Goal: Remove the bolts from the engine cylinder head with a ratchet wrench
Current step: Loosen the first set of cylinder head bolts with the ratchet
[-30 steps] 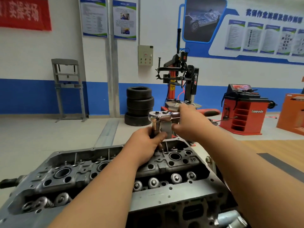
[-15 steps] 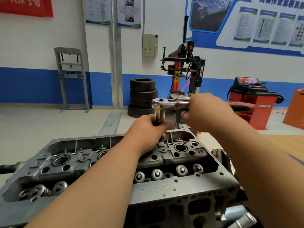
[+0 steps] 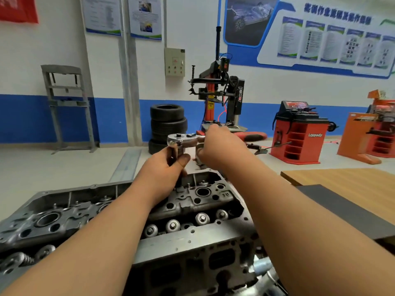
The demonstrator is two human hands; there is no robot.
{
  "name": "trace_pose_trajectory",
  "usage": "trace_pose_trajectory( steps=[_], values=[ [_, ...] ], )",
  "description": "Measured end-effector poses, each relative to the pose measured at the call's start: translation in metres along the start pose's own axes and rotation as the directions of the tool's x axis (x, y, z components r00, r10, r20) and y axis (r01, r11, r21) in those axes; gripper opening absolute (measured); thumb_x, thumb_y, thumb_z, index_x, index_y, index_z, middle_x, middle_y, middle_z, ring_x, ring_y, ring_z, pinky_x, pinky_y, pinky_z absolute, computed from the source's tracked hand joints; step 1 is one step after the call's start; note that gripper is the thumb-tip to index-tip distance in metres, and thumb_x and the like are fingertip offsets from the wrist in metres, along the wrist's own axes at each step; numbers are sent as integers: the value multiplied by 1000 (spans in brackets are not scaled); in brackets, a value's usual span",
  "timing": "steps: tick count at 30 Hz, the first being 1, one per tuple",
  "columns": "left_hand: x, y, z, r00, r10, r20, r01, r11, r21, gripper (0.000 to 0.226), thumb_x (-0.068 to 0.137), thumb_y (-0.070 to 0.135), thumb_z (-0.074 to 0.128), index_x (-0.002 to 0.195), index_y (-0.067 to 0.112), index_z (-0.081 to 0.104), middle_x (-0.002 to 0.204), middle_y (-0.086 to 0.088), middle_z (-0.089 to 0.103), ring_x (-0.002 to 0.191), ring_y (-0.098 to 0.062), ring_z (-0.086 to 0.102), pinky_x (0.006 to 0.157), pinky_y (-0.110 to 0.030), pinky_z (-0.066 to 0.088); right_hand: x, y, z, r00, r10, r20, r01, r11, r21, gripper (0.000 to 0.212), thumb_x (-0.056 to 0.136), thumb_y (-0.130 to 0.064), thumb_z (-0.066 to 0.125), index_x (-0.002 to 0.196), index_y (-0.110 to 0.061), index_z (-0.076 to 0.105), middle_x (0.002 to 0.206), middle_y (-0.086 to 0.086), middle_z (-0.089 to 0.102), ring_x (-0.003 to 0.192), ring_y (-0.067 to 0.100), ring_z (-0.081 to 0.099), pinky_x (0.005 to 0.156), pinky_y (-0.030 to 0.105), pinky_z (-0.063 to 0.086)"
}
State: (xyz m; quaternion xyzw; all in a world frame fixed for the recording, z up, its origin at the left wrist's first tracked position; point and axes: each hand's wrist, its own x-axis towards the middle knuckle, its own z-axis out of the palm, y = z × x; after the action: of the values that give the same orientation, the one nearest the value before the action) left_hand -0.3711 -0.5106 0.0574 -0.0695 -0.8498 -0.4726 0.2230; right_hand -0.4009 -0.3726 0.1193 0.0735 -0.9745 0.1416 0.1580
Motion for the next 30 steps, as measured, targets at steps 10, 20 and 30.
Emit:
trace_pose_trajectory(
  steps=[10,20,30],
  values=[
    [-7,1,1,1000,18,-26,-18,1000,-15,13,93,42,56,83,35,61,70,29,66,72,18,56,57,-10,34,-108,1,0,970,-210,-119,185,963,-194,67,85,-29,59,137,-12,20,118,14,30,55,14,22,40,24,22],
    [1,-7,1,999,6,-52,-9,998,-55,10,89,44,60,85,34,58,81,11,69,76,0,61,62,-18,38,29,0,4,989,-88,-120,68,985,-159,19,82,-26,56,68,-18,44,69,1,51,59,19,50,49,28,38],
    [-1,-4,0,1000,-19,5,19,998,-60,15,91,44,58,81,33,61,70,10,70,68,0,62,62,-20,39,35,-3,10,998,-41,-53,36,994,-100,11,82,-21,55,76,-17,47,77,3,52,64,20,51,51,31,40]
  ],
)
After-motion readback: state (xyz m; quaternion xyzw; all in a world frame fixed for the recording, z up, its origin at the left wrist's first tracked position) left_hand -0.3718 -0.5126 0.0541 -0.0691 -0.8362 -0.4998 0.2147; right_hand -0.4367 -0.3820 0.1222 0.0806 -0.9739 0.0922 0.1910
